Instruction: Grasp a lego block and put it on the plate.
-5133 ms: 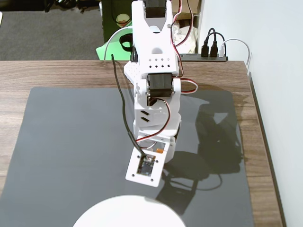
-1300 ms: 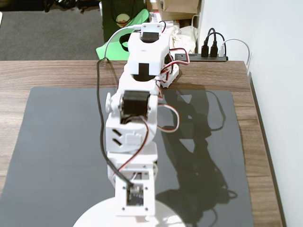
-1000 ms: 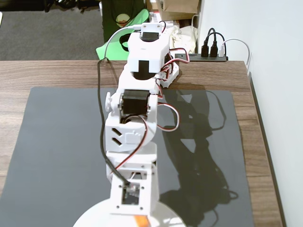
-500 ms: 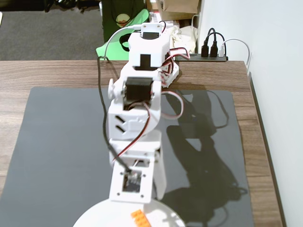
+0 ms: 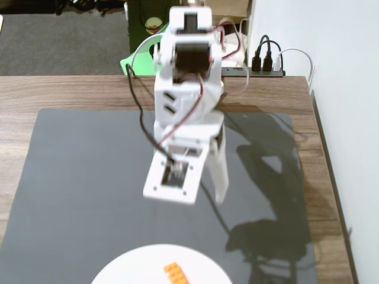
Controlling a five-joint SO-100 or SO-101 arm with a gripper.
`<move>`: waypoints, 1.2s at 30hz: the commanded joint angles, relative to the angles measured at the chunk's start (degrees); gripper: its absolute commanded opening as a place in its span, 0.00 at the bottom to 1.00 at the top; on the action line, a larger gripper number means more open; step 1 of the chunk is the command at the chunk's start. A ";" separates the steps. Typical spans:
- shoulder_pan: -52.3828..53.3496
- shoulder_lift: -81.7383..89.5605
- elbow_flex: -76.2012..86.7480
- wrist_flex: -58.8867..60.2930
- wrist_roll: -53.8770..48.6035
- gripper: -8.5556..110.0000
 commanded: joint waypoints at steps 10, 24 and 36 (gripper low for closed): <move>-1.14 34.45 33.40 -4.83 13.36 0.17; -1.32 60.38 78.31 -24.26 38.67 0.08; -1.14 87.01 113.99 -38.50 62.23 0.08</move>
